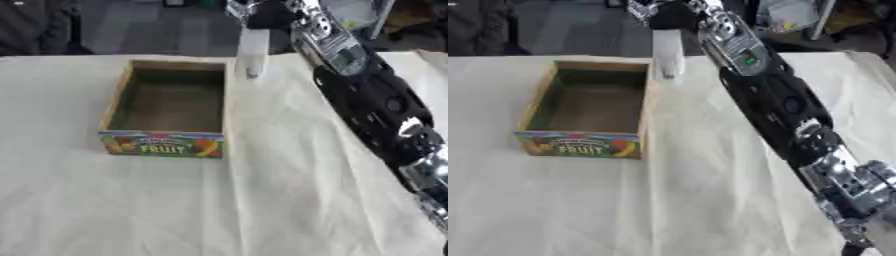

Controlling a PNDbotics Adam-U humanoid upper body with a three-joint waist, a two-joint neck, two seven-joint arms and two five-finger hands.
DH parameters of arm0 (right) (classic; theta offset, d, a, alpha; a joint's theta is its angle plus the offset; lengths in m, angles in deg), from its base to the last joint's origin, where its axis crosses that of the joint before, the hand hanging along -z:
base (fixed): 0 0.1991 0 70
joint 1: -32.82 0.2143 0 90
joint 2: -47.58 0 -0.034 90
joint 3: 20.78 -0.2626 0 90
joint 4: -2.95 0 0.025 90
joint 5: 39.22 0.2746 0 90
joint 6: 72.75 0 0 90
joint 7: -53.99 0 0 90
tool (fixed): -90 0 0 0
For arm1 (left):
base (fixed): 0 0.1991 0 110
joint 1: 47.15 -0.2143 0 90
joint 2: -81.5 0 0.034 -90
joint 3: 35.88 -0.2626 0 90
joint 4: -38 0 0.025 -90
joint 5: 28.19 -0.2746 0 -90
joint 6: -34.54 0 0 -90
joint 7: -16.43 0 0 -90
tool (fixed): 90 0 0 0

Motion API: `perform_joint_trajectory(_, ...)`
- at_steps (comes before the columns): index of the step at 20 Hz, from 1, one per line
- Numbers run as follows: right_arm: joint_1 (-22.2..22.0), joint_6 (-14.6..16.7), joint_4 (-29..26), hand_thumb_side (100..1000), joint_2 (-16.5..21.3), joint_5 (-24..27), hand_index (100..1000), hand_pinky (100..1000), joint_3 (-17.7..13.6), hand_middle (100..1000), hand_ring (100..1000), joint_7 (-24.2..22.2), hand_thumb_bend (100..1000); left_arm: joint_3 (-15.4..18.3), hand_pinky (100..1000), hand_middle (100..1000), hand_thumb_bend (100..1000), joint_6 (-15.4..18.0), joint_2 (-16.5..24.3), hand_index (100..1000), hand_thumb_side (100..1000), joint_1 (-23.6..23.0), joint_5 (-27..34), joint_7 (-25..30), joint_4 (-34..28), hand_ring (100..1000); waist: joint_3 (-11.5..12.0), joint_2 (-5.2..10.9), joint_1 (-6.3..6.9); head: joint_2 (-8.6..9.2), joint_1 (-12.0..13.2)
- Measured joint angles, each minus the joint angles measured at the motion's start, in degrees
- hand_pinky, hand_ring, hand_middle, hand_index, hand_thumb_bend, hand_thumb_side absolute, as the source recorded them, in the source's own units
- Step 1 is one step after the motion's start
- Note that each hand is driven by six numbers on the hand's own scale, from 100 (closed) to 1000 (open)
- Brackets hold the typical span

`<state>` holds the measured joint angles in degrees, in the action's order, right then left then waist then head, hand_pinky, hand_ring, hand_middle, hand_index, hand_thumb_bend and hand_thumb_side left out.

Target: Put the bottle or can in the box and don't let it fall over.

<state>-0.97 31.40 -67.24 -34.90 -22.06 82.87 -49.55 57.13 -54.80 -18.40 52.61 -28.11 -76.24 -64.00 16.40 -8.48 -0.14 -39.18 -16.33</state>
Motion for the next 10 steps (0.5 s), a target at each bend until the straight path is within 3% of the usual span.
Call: perform_joint_trajectory(10, 1.70, -0.37, 1.22, 100, -3.23, -0.88, 443, 619, 1.03, 189, 316, -0.74, 200, -0.72, 715, 749, 478, -0.09, -0.15, 837, 761, 2.12, 0.27, 0.71, 0.63, 666, 3.57, -1.14, -0.74, 2.16, -3.46)
